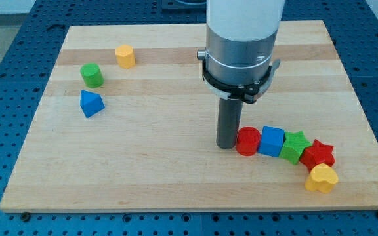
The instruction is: Point your arm towards the blue triangle
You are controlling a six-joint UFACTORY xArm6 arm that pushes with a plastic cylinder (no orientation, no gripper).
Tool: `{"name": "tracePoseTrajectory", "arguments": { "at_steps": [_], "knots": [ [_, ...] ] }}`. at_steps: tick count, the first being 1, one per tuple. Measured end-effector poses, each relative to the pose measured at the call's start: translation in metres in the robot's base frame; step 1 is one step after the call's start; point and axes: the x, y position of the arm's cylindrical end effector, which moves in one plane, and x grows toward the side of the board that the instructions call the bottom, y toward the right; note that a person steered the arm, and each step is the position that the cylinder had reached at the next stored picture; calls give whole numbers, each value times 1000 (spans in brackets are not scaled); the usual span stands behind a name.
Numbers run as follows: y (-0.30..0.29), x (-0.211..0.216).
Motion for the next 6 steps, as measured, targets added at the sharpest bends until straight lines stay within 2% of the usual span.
{"name": "tracePoseTrajectory", "arguments": {
  "at_steps": [4, 6],
  "knots": [
    [-235, -11],
    [-286, -81]
  ]
}}
